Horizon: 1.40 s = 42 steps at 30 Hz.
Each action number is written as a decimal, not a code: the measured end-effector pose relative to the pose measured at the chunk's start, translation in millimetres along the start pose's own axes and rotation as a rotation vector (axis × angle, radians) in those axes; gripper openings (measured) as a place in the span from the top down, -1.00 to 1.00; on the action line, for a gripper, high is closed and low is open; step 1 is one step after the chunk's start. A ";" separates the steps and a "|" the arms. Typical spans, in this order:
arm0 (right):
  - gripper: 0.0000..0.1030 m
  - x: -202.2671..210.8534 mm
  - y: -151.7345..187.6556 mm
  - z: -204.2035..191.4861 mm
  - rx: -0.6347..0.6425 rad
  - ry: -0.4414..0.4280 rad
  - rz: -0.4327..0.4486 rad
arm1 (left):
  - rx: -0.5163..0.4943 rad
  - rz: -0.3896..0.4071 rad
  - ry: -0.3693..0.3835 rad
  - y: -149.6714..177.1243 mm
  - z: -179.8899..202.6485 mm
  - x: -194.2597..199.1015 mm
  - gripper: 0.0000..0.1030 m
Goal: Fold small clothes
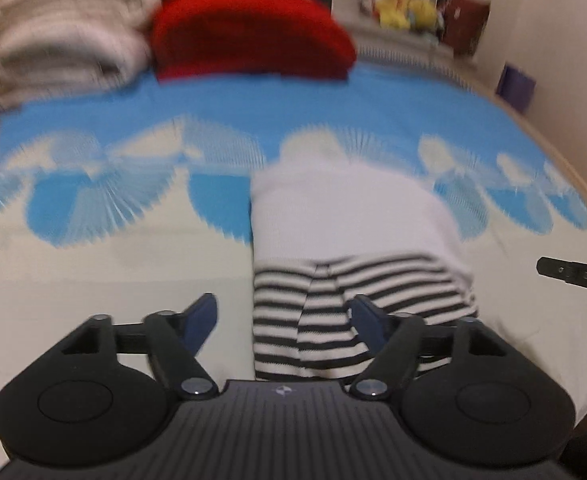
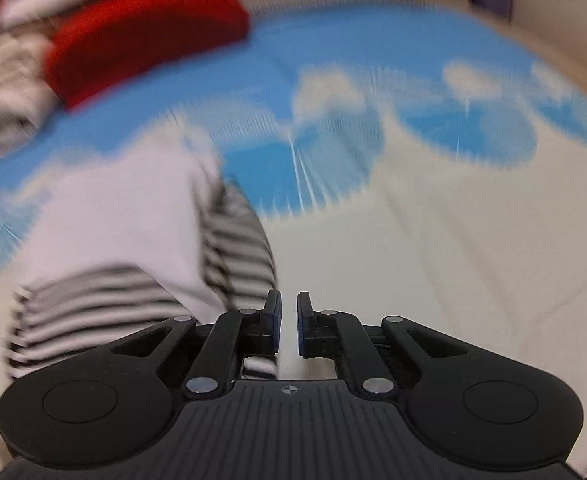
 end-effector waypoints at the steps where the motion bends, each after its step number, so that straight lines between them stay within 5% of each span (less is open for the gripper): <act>1: 0.65 15.0 -1.9 -2.8 0.014 -0.010 0.035 | -0.013 0.045 -0.009 3.7 5.6 19.0 -0.69; 5: 0.08 86.9 7.3 -23.2 0.074 -0.059 0.193 | -0.031 0.171 -0.009 34.7 30.8 82.8 -1.00; 9: -0.03 136.5 36.1 -42.0 0.138 -0.068 0.267 | -0.036 0.215 0.024 75.7 51.2 128.7 -0.99; 14: -0.25 170.1 65.9 -52.9 0.128 -0.060 0.299 | -0.037 0.205 0.038 112.2 62.9 141.6 -0.99; 18: -0.41 174.8 85.9 -66.9 0.135 -0.006 0.289 | -0.015 0.109 -0.007 124.0 53.3 124.0 -0.99; 26: -0.68 154.4 95.6 -83.7 0.160 0.011 0.186 | 0.013 0.119 -0.055 111.7 33.4 99.6 -0.99; 42: -0.71 130.9 97.4 -83.9 0.144 0.020 0.124 | 0.095 0.029 -0.055 117.8 32.1 66.3 -0.99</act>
Point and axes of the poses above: each gripper's, at about its wrist camera, not at the fingertips, and x roughly against the way its jaws point, z to its right, y to its underside, the point moved 4 cm from there along -x, roughly the way its jaws point, and after that the axes turned 12 degrees about x, right-handed, at the moved point
